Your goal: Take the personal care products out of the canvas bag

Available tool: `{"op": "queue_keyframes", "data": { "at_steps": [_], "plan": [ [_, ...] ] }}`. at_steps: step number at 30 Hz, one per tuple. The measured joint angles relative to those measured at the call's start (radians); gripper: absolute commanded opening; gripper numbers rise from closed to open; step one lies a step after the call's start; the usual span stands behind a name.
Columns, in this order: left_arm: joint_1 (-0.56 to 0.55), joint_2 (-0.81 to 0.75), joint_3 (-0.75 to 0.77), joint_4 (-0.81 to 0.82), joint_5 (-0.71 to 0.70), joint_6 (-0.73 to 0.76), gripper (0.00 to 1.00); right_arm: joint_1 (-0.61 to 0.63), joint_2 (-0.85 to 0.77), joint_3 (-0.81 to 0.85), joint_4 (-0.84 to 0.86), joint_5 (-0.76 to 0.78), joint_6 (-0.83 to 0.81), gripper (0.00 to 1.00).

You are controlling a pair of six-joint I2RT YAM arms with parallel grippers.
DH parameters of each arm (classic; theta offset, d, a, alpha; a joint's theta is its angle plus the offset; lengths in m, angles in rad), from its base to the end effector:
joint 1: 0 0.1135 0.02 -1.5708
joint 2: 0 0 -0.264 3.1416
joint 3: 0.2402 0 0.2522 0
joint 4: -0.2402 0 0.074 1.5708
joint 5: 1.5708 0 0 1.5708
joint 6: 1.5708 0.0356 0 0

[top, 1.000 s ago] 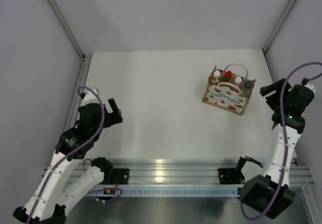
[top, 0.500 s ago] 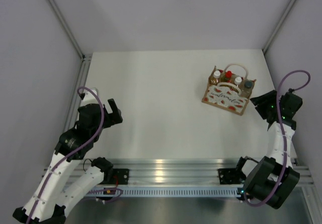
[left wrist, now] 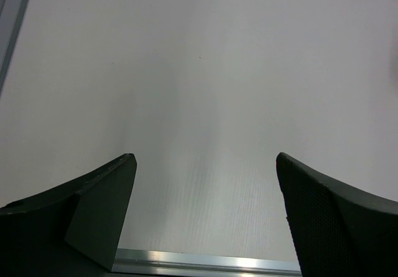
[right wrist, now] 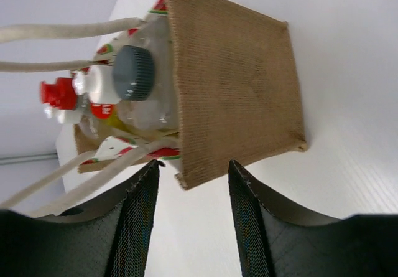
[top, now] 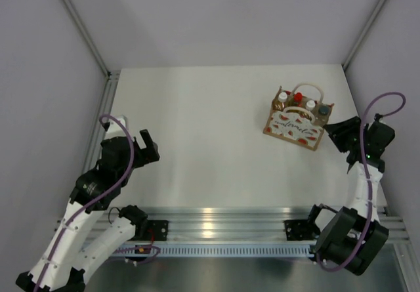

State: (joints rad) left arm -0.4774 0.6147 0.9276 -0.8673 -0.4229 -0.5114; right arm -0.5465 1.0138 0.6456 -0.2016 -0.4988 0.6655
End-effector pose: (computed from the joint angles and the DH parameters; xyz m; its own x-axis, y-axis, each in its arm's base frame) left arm 0.1039 -0.0373 0.3422 -0.4611 -0.2639 -0.8472 -0.1337 0.9645 -0.2277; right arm 0.1961 -0.0994 0.2486 -0.2932 0.8130 -0.5030 0.3729 0.5817 0.7229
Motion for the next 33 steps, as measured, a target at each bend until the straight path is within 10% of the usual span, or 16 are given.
{"op": "queue_keyframes", "data": {
  "at_steps": [17, 33],
  "plan": [
    [-0.008, -0.017, 0.000, 0.000, -0.001, -0.010, 0.98, 0.012, 0.040, -0.015, 0.036, -0.031, 0.019, 0.41],
    [-0.008, 0.058, 0.011, -0.001, 0.011, -0.013, 0.98, 0.027, 0.063, -0.052, 0.140, -0.043, 0.005, 0.15]
  ]
}}
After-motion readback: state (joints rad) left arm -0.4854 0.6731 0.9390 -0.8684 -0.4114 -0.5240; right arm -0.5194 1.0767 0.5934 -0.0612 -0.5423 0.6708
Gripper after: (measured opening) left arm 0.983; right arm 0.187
